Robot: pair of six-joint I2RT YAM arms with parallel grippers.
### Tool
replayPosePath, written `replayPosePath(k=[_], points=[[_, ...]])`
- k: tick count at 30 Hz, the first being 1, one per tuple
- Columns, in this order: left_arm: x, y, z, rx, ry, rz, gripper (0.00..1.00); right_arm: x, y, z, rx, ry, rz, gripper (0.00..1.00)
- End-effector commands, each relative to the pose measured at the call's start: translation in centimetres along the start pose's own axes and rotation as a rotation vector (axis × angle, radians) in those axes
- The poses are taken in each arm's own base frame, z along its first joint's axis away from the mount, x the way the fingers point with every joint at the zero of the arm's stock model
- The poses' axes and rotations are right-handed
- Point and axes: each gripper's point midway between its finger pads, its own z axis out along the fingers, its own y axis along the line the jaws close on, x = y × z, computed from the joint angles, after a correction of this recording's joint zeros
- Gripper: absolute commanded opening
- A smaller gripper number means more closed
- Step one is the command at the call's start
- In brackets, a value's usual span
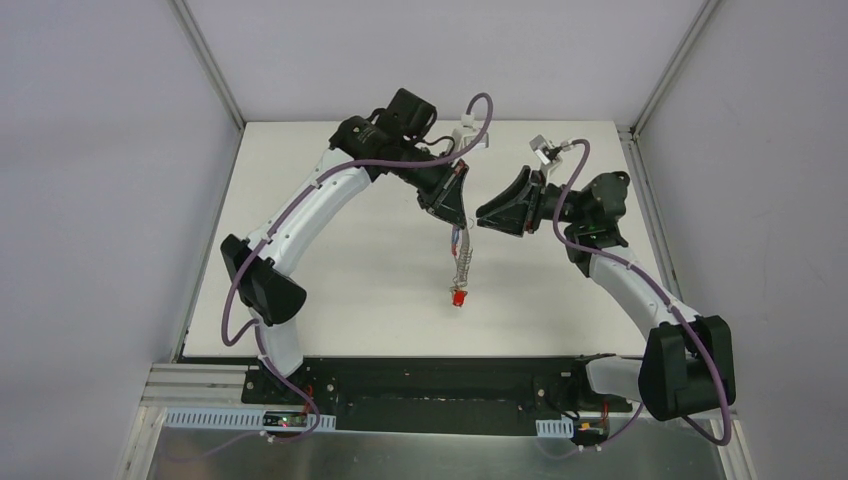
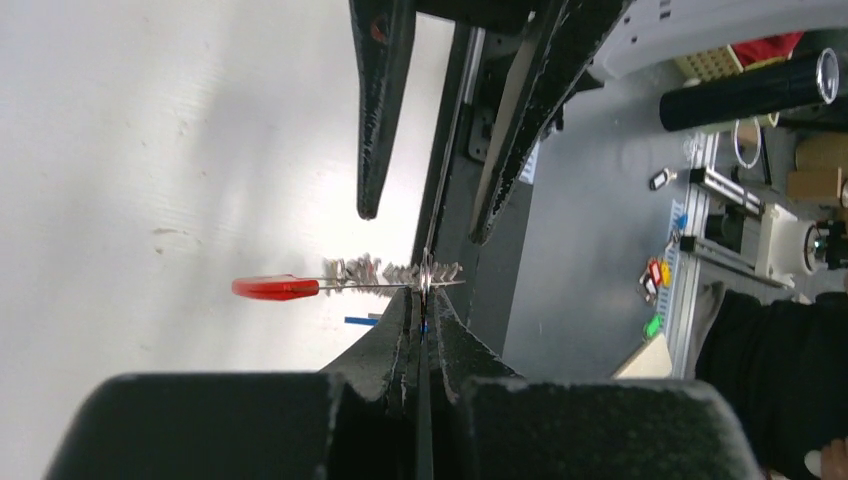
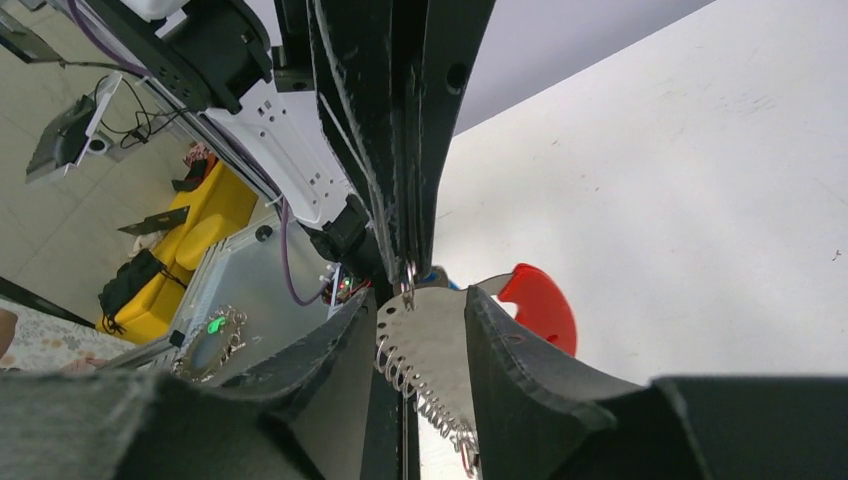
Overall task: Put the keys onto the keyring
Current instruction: Adjust the key on the keyring.
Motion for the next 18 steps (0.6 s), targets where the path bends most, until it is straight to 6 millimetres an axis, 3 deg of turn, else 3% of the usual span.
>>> replayPosePath(k=[1,7,18], points=[[2.2,-0.9,-0.2,-0.011,0.103,0.02,0.0,-0.2,2.0,0.2,-0.07,0.041,-0.117,0.41],[2.2,-1.5,0.3,0.015,0.105,0.019,0.0,0.9,2.0,0.9,-0.082,0.081,-0.11,0.41],[2.2,-1.4,0.8,0.031,0.105,0.006,0.0,2.1,2.2,1.9,-0.12,0.124,-0.087,0.29]])
